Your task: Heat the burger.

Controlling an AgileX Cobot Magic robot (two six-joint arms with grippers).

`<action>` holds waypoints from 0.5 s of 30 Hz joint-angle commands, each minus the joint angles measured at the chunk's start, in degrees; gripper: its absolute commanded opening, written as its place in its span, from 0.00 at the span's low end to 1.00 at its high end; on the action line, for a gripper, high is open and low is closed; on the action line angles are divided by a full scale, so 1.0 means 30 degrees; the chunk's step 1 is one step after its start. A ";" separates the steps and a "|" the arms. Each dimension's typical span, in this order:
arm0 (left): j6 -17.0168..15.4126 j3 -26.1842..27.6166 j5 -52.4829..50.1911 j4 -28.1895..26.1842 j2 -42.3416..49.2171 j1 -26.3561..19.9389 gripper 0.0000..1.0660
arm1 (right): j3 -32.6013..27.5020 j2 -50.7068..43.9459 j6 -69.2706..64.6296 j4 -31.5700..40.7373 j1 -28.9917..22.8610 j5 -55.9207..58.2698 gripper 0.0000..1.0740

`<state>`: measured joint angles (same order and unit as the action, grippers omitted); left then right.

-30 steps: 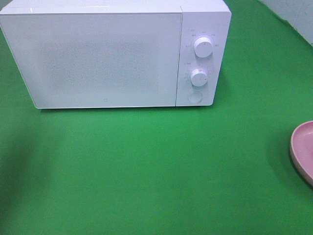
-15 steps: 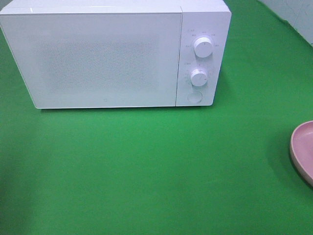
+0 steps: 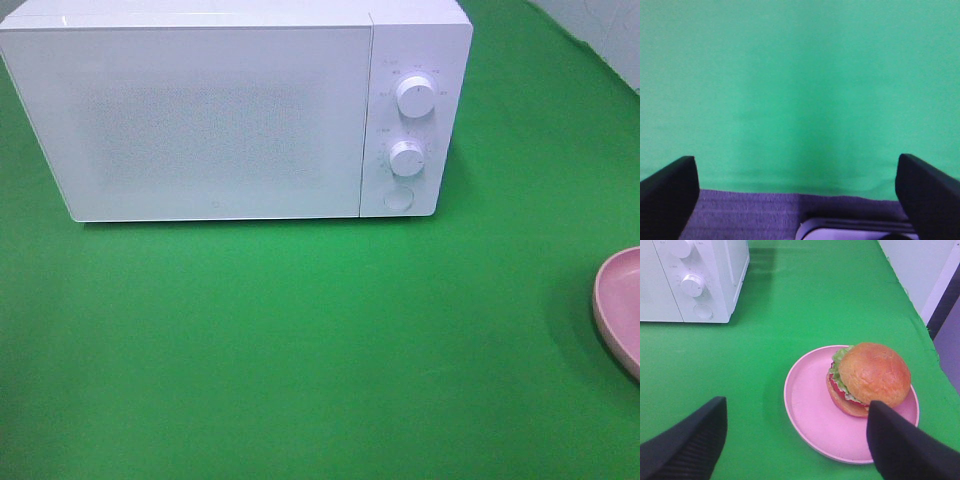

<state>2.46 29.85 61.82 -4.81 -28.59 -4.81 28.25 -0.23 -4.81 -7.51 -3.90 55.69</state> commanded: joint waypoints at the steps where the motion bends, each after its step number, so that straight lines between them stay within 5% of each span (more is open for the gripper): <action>1: 0.0019 -0.0095 -0.0153 0.0057 0.1356 -0.0038 0.94 | -0.0038 -0.0516 0.0153 0.0115 0.0153 -0.0248 0.70; 15: 0.0019 -0.0095 -0.0172 -0.0401 0.7391 -0.0038 0.94 | -0.0038 -0.0516 0.0153 0.0115 0.0153 -0.0248 0.70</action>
<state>2.46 29.85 61.71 -5.39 -6.88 -4.81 28.25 -0.23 -4.81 -7.51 -3.90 55.69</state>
